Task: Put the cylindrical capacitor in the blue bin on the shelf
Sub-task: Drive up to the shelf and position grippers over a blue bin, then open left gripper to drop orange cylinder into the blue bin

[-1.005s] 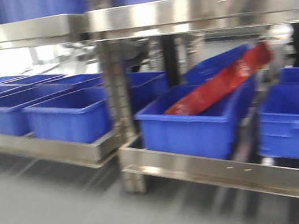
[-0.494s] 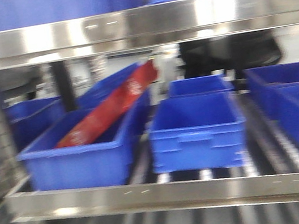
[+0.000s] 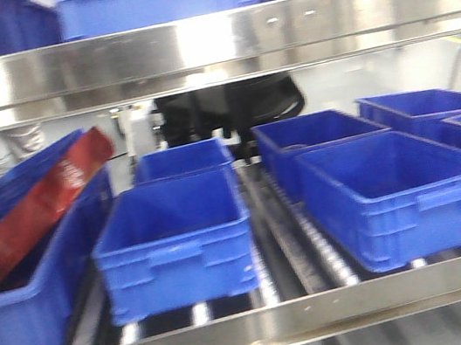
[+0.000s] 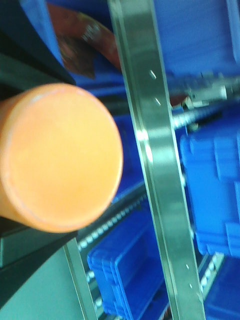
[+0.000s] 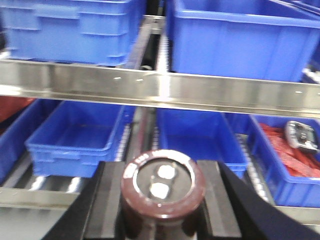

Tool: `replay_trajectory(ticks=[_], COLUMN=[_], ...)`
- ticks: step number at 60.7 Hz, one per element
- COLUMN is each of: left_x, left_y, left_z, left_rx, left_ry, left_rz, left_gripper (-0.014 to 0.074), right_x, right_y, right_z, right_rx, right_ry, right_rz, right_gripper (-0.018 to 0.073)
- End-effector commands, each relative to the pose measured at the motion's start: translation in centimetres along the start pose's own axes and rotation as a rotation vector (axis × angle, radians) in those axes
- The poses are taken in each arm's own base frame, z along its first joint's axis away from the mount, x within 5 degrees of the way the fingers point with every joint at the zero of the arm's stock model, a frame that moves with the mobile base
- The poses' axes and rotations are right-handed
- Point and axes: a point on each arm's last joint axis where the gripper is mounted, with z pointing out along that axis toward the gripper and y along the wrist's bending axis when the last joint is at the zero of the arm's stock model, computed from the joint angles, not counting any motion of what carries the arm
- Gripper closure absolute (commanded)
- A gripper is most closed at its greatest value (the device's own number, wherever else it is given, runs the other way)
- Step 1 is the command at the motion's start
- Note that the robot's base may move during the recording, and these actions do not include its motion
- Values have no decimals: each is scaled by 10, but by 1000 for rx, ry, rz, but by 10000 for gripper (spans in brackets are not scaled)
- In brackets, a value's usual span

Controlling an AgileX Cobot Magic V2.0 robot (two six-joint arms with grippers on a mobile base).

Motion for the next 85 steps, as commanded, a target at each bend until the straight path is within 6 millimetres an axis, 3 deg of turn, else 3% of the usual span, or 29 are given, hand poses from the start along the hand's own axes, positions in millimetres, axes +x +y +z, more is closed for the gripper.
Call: replay_trajectory(ticks=[1,85], left_x=[-4,-4], left_y=[-1,-1], left_z=[-4,-4], left_rx=[8,8], left_ry=[-37,-44], left_rz=[-3,-3], left_gripper=[707,707], right_x=[-4,-4], right_y=[0,0], right_z=[-3,-3], right_rx=[6,5], right_ry=[-35,-35], right_rz=[-12,-11], right_gripper=[718,718])
